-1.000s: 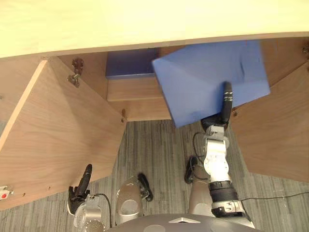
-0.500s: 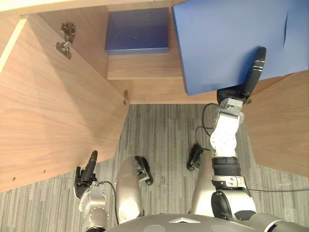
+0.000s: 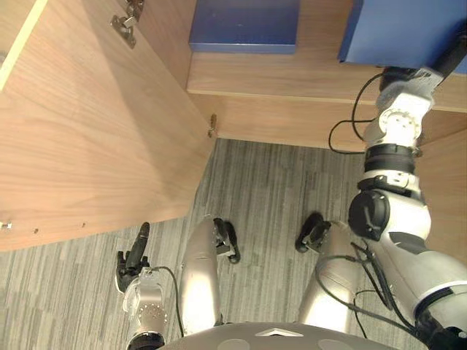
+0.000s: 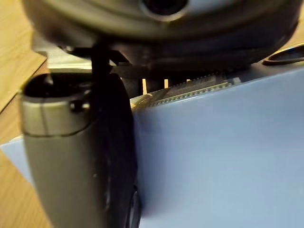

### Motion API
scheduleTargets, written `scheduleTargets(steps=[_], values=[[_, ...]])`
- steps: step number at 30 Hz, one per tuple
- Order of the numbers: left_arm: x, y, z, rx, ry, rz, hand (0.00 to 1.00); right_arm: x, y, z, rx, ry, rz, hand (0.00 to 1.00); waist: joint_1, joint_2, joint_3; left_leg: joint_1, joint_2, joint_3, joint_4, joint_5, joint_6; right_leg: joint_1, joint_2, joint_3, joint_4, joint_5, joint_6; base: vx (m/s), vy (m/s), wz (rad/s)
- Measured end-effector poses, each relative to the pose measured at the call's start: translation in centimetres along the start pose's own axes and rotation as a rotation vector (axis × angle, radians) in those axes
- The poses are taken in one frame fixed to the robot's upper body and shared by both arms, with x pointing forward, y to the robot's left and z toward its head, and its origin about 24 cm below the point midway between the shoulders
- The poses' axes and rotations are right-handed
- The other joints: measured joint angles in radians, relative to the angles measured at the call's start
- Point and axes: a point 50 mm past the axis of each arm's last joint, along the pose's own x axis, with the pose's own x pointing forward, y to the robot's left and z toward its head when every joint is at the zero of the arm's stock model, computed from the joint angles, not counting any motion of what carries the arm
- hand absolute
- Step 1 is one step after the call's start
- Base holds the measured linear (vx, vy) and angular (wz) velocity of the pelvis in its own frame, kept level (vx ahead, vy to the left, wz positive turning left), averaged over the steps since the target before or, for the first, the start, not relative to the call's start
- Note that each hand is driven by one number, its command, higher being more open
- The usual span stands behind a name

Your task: Walk over to the cabinet, pick up the folder, carry it to the office cabinet, place the folder inside the office cabinet, then close the office cabinet door

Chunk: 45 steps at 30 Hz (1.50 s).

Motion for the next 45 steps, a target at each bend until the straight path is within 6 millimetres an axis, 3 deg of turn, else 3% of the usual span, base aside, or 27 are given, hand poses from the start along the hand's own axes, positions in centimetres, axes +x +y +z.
scheduleTargets(steps=[7, 12, 13, 17, 25, 33, 34, 45], values=[[0.8, -0.6, 1.1, -0.063, -0.038, 0.026, 1.0, -0.2, 4.4, -0.8, 0.042, 0.037, 0.01, 0.0, 0.006, 0.009, 0.0, -0.101, 0.004, -0.049, 0.076, 0.005, -0.01, -0.088, -0.029, -0.009, 0.111, -0.053, -0.032, -0.07, -0.009, 0.17], [1.1, -1.1, 0.9, -0.079, -0.03, 0.046, 1.0, -0.3, 5.5, -0.9, 0.063, 0.044, -0.01, 0.0, 0.006, 0.012, 0.002, -0.164, 0.017, -0.075, 0.161, -0.011, -0.028, -0.152, -0.029, 0.007, 0.202, -0.091, -0.041, -0.12, 0.005, 0.03], [1.5, -1.4, 1.1, -0.108, -0.034, 0.061, 1.0, -0.3, 6.0, -0.5, 0.07, 0.035, -0.005, 0.0, 0.004, 0.016, 0.003, -0.228, 0.04, -0.092, 0.23, -0.027, -0.032, -0.222, -0.025, 0.019, 0.264, -0.103, -0.052, -0.18, 0.03, -0.11], [1.7, -2.1, 0.9, -0.118, -0.021, 0.058, 1.0, -0.2, 7.2, 0.7, 0.091, 0.002, 0.015, 0.0, 0.002, 0.039, 0.021, -0.264, 0.047, -0.105, 0.262, -0.027, -0.038, -0.255, -0.021, 0.019, 0.295, -0.108, -0.061, -0.07, 0.009, -0.04], [2.1, -1.8, 1.3, -0.166, -0.033, 0.1, 1.0, -0.5, 8.9, 1.7, 0.201, -0.019, 0.036, 0.0, 0.001, 0.034, 0.025, -0.332, 0.07, -0.134, 0.308, -0.029, -0.059, -0.318, -0.007, 0.013, 0.346, -0.128, -0.086, -0.01, -0.005, -0.03], [2.3, -0.4, 2.4, -0.218, -0.073, 0.156, 1.0, -1.4, 11.2, 1.0, 0.232, 0.0, 0.094, 0.0, -0.001, 0.013, 0.038, -0.331, 0.078, -0.143, 0.314, -0.033, -0.073, -0.318, 0.007, 0.009, 0.356, -0.138, -0.092, 0.0, -0.001, -0.02], [2.4, -0.1, 2.6, -0.229, -0.08, 0.168, 1.0, -1.5, 11.6, 0.9, 0.238, 0.006, 0.104, 1.0, -0.002, 0.008, 0.041, -0.332, 0.08, -0.144, 0.314, -0.033, -0.074, -0.318, 0.007, 0.008, 0.356, -0.138, -0.092, 0.0, 0.0, 0.0], [2.6, 1.2, 3.4, -0.286, -0.107, 0.218, 1.0, -2.1, 12.7, 0.0, 0.182, 0.033, 0.181, 1.0, -0.003, -0.005, 0.043, -0.323, 0.088, -0.152, 0.313, -0.034, -0.083, -0.295, 0.01, -0.009, 0.353, -0.144, -0.097, 0.0, 0.0, 0.0]])
